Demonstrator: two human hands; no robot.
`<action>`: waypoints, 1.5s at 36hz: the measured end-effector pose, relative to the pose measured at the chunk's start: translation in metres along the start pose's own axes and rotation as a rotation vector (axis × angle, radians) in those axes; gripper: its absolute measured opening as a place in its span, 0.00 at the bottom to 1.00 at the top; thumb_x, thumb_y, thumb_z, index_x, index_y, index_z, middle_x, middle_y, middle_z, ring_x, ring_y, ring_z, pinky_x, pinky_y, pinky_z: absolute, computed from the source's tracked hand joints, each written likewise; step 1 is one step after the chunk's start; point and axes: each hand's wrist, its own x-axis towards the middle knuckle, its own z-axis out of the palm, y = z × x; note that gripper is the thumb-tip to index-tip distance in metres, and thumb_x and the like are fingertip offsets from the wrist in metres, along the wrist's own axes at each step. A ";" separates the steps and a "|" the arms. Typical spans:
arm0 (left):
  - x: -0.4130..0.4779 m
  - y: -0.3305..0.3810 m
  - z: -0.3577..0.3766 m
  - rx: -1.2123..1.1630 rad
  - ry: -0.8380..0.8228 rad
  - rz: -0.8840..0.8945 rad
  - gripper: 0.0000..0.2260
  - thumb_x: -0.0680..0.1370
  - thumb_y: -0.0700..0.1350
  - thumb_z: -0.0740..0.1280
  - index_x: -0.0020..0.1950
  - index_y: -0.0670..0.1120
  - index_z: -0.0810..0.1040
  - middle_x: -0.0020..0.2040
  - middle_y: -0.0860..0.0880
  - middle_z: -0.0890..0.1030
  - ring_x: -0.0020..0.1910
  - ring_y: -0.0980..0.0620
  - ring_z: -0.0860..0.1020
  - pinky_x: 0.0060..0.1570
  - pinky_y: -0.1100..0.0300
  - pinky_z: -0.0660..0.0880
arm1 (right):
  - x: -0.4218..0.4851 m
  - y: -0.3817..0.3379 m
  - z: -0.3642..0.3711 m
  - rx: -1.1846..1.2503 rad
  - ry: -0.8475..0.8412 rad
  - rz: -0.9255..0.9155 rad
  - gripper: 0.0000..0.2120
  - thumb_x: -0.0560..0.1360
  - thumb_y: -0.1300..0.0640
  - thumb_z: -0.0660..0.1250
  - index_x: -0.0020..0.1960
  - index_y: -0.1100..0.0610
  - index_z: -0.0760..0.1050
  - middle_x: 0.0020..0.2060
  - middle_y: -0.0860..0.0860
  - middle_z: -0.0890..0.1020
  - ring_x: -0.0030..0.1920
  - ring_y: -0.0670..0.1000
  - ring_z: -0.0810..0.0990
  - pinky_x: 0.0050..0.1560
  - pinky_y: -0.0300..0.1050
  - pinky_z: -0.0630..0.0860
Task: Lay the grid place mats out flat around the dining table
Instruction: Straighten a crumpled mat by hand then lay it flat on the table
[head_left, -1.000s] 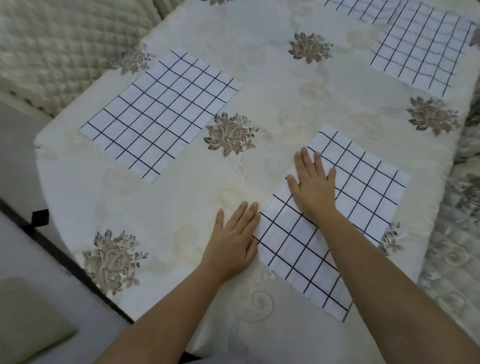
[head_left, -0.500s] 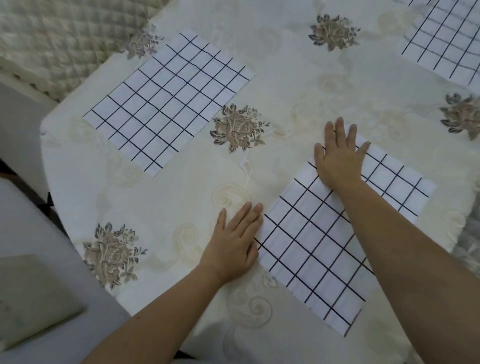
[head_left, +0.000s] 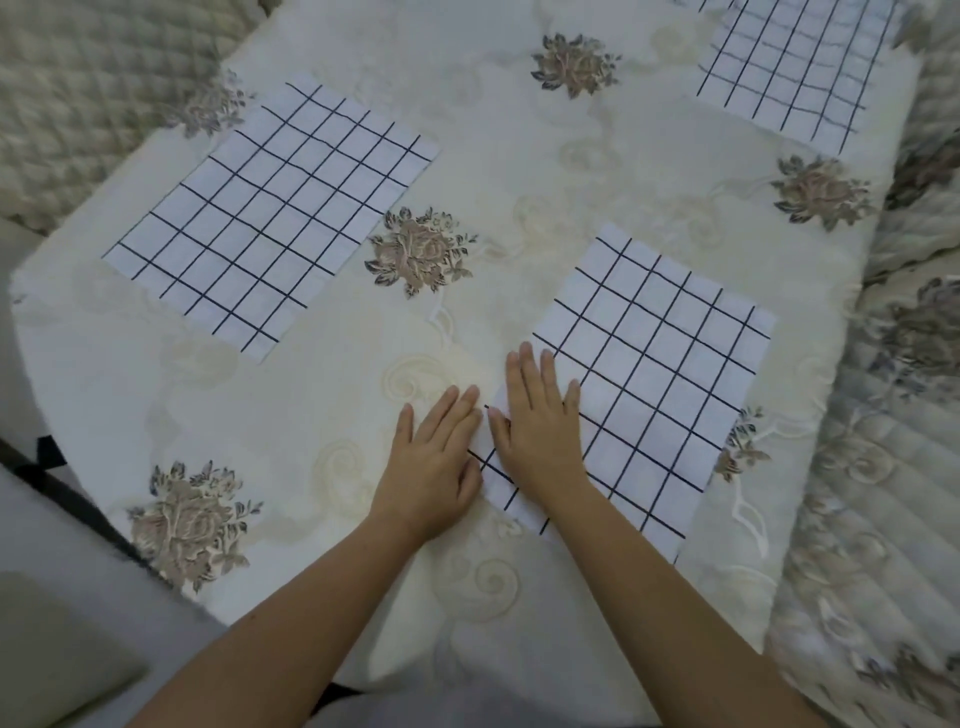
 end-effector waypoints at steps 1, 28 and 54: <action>0.000 0.000 0.000 0.003 -0.002 -0.002 0.23 0.73 0.48 0.56 0.66 0.43 0.72 0.71 0.47 0.69 0.71 0.51 0.61 0.63 0.37 0.64 | -0.007 -0.002 0.000 0.027 0.004 -0.010 0.27 0.75 0.49 0.53 0.69 0.63 0.66 0.68 0.58 0.71 0.68 0.60 0.70 0.59 0.64 0.70; -0.002 0.001 -0.002 -0.001 -0.130 -0.025 0.30 0.75 0.56 0.43 0.76 0.49 0.55 0.76 0.54 0.49 0.76 0.55 0.48 0.72 0.47 0.44 | -0.097 0.085 -0.025 0.419 0.270 0.577 0.29 0.74 0.51 0.53 0.72 0.63 0.62 0.74 0.57 0.60 0.75 0.55 0.56 0.73 0.57 0.51; 0.077 0.004 -0.050 -0.464 -0.512 -0.384 0.15 0.70 0.35 0.63 0.28 0.44 0.60 0.35 0.37 0.76 0.52 0.46 0.76 0.27 0.62 0.63 | -0.082 0.060 -0.060 0.581 0.048 1.486 0.15 0.70 0.59 0.69 0.52 0.68 0.75 0.50 0.64 0.79 0.54 0.63 0.77 0.52 0.50 0.76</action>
